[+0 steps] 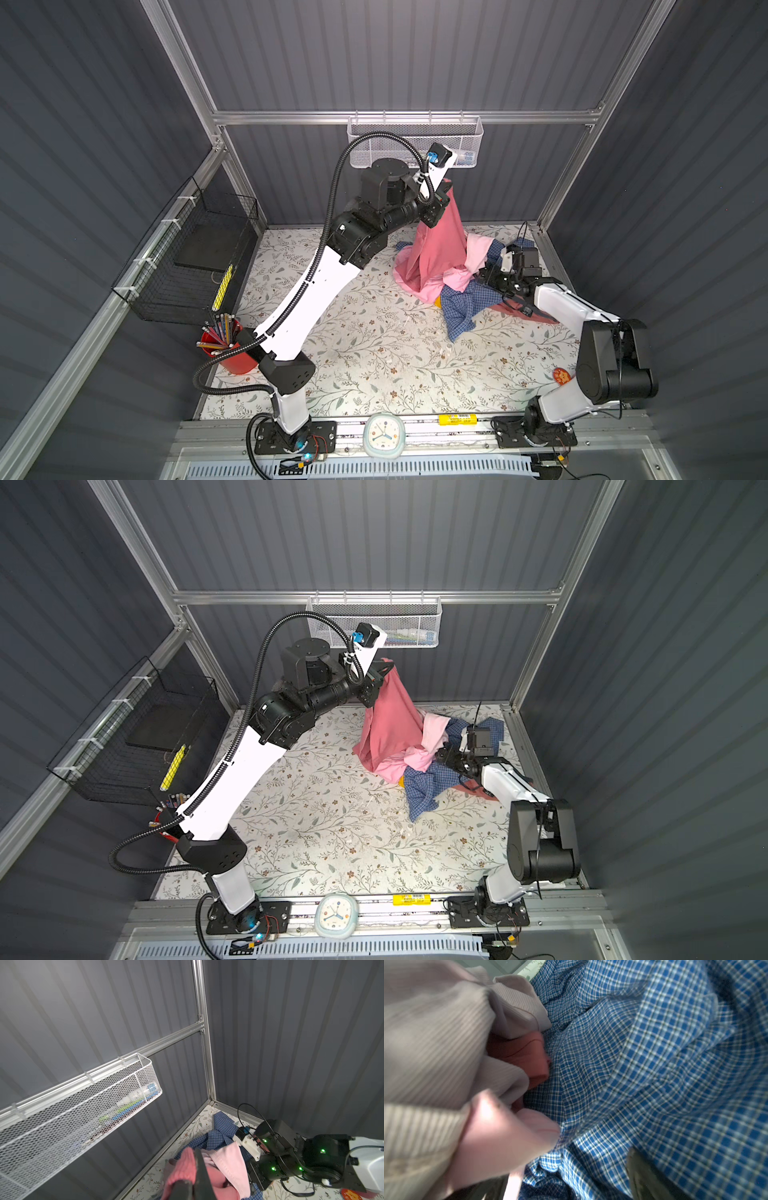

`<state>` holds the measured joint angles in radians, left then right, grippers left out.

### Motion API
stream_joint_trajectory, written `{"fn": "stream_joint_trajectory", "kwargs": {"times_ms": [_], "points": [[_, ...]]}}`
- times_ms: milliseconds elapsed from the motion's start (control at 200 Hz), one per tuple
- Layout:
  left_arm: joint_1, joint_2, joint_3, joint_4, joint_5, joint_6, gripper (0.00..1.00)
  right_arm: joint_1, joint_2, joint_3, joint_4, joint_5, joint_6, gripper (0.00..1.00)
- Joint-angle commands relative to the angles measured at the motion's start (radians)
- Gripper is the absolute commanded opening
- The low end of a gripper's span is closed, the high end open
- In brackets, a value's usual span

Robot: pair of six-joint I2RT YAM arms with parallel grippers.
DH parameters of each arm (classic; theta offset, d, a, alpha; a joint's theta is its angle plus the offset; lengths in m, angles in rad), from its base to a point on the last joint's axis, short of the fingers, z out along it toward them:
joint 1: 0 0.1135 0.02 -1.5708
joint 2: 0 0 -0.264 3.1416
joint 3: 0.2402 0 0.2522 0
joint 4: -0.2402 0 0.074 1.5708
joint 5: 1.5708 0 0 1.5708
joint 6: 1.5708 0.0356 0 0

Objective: Pick out a specific cloth from the pile
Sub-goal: 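Lift the rose-red sweater high out of the pile with the left gripper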

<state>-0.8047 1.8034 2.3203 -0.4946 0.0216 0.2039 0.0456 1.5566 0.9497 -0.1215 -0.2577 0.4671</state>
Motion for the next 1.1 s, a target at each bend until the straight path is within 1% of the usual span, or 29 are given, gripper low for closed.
{"fn": "stream_joint_trajectory", "kwargs": {"times_ms": [0, 65, 270, 495, 650, 881, 1006, 1096], "points": [[-0.007, -0.066, 0.01, 0.119, -0.061, 0.06, 0.0, -0.004, -0.027, 0.016, -0.009, 0.014, -0.01, 0.87], [-0.007, -0.064, 0.02, 0.13, -0.081, 0.075, 0.0, -0.004, -0.027, 0.018, -0.011, 0.015, -0.012, 0.87], [-0.007, -0.073, 0.036, 0.176, -0.069, 0.121, 0.0, -0.005, -0.032, 0.016, -0.017, 0.021, -0.012, 0.88], [-0.007, -0.079, 0.032, 0.2, -0.096, 0.154, 0.0, -0.005, -0.027, 0.015, -0.022, 0.018, -0.012, 0.88], [-0.007, -0.088, 0.035, 0.239, -0.151, 0.199, 0.0, -0.006, -0.027, 0.02, -0.028, 0.023, -0.017, 0.88], [-0.007, -0.051, 0.119, 0.236, -0.226, 0.276, 0.0, -0.006, -0.027, 0.028, -0.038, 0.026, -0.015, 0.88], [-0.006, -0.051, 0.104, 0.26, -0.322, 0.306, 0.0, -0.006, -0.027, 0.028, -0.04, 0.025, -0.008, 0.88], [-0.005, -0.056, 0.085, 0.277, -0.364, 0.345, 0.0, -0.005, -0.028, 0.033, -0.045, 0.027, -0.009, 0.88]]}}
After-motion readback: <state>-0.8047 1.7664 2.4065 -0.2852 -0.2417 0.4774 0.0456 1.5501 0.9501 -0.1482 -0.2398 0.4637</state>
